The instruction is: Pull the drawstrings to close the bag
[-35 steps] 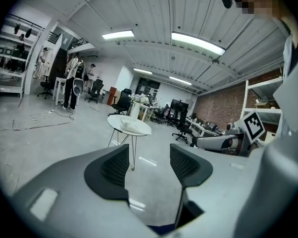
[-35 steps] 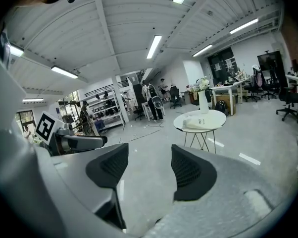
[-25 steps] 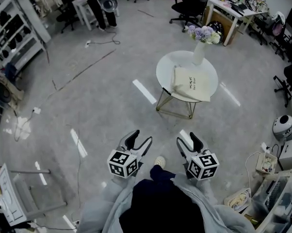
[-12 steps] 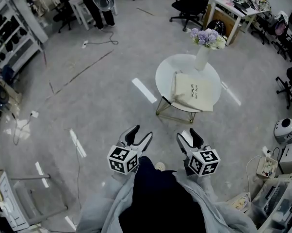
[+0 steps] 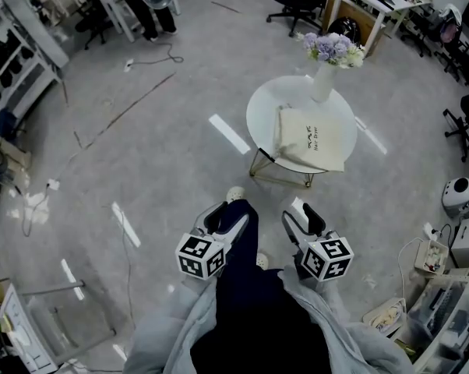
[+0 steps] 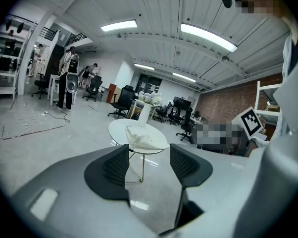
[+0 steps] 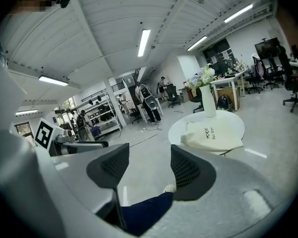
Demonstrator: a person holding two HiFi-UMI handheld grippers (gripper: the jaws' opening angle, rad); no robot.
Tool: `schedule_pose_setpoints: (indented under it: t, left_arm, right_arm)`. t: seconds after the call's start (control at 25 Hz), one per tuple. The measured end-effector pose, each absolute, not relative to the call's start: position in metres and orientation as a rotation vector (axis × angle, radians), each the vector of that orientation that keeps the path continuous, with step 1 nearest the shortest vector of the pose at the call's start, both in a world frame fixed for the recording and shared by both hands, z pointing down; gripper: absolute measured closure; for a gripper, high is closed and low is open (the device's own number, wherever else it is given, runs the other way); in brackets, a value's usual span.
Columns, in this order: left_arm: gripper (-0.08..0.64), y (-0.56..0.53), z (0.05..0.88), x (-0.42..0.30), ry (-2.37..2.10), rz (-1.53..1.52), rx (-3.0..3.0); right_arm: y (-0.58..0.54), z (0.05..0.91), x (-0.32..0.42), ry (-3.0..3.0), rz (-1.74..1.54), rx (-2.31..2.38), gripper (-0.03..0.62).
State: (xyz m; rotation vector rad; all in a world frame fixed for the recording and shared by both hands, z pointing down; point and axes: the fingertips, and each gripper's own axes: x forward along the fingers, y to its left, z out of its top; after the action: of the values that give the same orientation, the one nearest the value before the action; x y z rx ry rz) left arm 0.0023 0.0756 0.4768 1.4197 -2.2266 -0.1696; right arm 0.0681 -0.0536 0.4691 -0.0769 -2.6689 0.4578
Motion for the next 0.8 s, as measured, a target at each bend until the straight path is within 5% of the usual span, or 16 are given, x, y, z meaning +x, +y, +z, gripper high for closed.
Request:
schedule_pose_setpoints:
  t: [0.8]
  left_arm:
    - [0.302, -0.044, 0.455, -0.184, -2.057, -0.107, 1.674]
  right_arm:
    - [-0.148, 0.453, -0.085, -2.688, 0.508, 0.215, 0.336]
